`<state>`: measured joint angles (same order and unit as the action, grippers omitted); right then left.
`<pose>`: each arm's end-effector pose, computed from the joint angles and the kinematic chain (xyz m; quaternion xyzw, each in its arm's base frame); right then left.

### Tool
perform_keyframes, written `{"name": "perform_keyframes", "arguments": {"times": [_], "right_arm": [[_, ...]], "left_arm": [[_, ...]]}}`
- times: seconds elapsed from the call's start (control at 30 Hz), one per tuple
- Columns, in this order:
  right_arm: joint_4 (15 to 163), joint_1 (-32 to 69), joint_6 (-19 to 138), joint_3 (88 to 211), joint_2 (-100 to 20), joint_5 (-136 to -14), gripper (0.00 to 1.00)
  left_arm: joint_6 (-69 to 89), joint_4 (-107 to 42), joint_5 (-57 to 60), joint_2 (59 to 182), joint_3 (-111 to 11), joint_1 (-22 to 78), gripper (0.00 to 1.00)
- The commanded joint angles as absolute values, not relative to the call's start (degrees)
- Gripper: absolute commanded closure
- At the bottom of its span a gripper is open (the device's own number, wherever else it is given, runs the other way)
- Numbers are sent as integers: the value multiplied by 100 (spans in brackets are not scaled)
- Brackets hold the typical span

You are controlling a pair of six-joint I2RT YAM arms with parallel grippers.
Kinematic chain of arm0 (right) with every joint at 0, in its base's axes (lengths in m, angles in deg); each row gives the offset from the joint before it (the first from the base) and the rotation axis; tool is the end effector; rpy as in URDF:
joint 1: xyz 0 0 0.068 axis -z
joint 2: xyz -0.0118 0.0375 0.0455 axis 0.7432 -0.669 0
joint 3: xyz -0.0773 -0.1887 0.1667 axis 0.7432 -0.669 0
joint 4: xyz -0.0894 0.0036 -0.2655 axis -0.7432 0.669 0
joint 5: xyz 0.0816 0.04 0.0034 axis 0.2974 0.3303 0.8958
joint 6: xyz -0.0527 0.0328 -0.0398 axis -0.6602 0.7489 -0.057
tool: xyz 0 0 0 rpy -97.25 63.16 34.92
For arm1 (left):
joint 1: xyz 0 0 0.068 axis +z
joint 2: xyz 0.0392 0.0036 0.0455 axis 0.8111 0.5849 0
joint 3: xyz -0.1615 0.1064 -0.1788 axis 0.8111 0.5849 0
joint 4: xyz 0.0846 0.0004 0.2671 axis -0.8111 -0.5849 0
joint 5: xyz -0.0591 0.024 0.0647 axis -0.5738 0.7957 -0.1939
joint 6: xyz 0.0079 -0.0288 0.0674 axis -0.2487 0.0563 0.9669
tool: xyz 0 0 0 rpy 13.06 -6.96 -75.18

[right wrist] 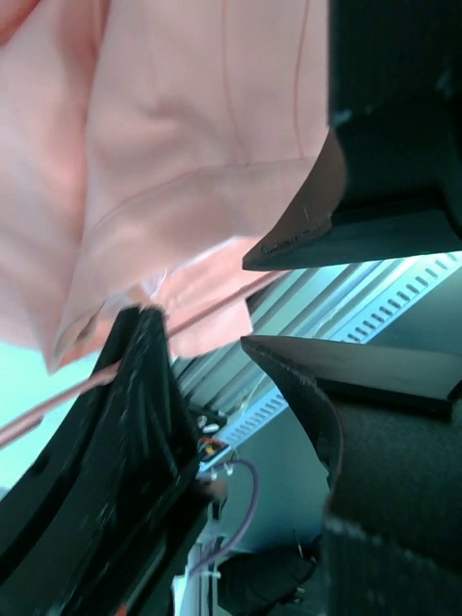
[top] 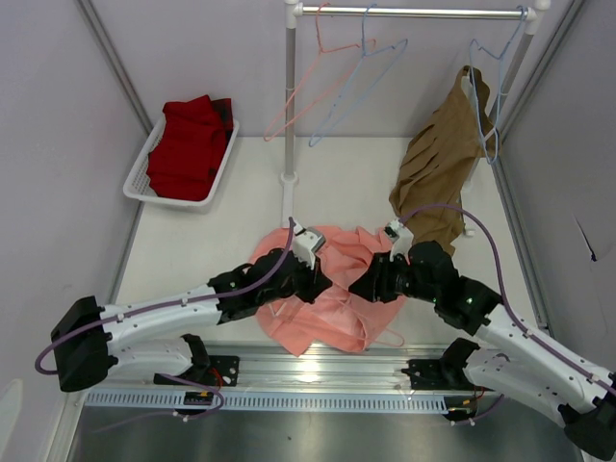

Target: Place the skirt on the hanger

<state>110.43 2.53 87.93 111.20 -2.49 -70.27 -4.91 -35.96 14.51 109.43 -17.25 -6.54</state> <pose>0.1474 0.1687 0.2562 -0.1324 0.8442 0.4009 0.3303 0.1498 -0.2567 0.2228 0.2331 0.8195 -0.3329 0.4041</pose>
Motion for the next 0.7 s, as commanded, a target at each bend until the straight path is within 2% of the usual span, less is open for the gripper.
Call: {"name": "perform_keyframes", "arguments": {"times": [0.0, 0.13, 0.23, 0.5, 0.67], "right_arm": [[10989, 90, 8871, 11499, -560, -6918, 64], [10970, -7, 9003, 11446, -956, -6936, 75], [10892, -51, 9047, 11367, -1132, -6918, 77], [10953, -235, 8889, 11551, -1650, -6988, 77], [11242, -507, 8863, 11735, -2072, -7487, 75]], "left_arm": [[-216, -3095, 1253, 10664, -1602, -670, 100], [-102, -2911, 1060, 10524, -1427, -679, 100], [-58, -2805, 1016, 10278, -1251, -679, 100], [21, -2620, 805, 9926, -1031, -679, 100], [39, -2620, 787, 9882, -1004, -679, 100]]}}
